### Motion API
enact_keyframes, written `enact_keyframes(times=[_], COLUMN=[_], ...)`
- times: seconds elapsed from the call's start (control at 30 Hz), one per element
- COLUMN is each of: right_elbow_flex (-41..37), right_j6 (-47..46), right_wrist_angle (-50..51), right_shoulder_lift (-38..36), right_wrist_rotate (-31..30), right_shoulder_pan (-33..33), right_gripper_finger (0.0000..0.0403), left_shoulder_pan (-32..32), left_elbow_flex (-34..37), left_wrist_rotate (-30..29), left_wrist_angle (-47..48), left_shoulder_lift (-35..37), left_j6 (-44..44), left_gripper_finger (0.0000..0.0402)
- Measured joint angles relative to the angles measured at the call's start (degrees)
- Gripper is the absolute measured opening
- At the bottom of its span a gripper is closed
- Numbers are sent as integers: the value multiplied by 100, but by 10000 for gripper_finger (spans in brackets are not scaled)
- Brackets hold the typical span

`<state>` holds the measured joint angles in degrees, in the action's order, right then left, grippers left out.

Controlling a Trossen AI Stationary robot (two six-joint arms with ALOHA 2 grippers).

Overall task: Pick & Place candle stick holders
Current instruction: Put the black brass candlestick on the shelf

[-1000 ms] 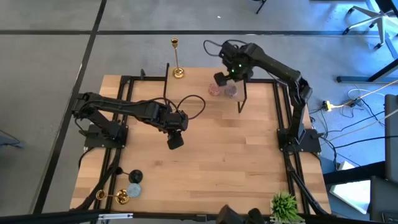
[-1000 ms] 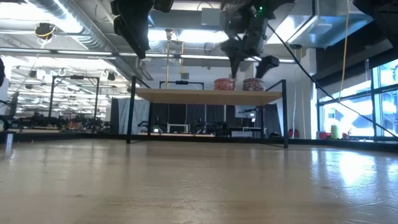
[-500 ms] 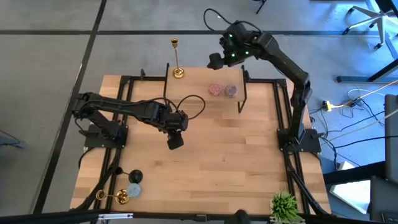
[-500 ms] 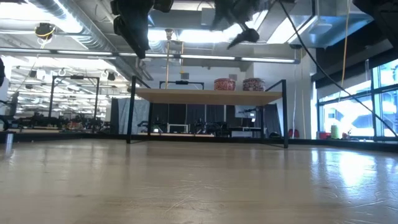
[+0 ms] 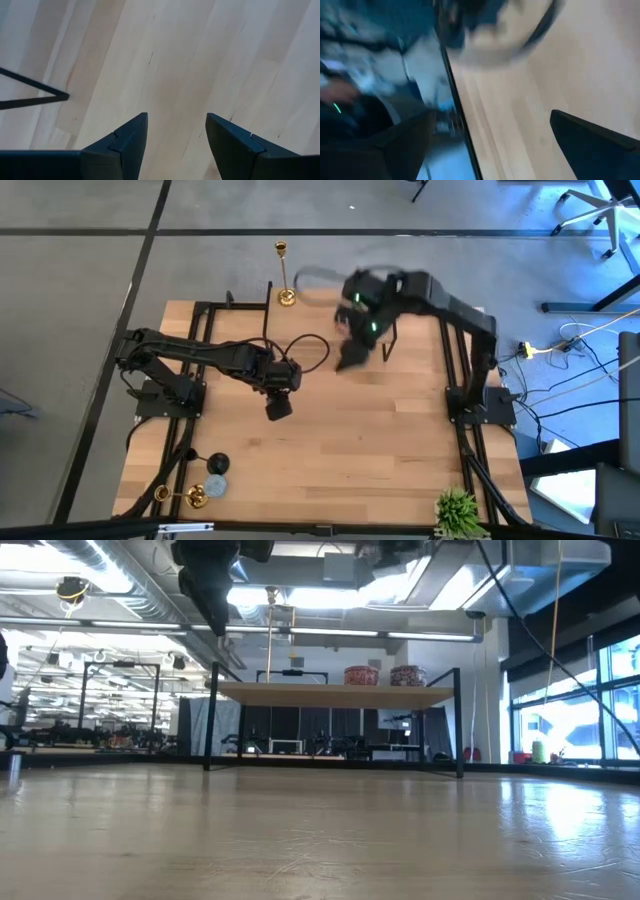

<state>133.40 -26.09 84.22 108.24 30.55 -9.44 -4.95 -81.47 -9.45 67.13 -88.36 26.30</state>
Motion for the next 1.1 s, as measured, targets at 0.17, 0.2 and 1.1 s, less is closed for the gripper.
enact_keyframes(times=[0.17, 0.2, 1.1], right_elbow_flex=[-149, -176, -246], right_j6=[121, 126, -999], right_wrist_angle=[550, 609, -1186], right_shoulder_lift=[-50, -85, -130], right_wrist_rotate=[-757, -789, -1552], right_shoulder_pan=[1089, 1272, 3991], right_gripper_finger=[399, 399, 399], left_shoulder_pan=[0, 0, -141], left_elbow_flex=[0, 0, 0], left_wrist_rotate=[-11, -12, 32], left_wrist_angle=[67, 66, 94], left_shoulder_lift=[0, 0, 2], left_j6=[-5, -6, 1623], left_gripper_finger=[198, 198, 198])
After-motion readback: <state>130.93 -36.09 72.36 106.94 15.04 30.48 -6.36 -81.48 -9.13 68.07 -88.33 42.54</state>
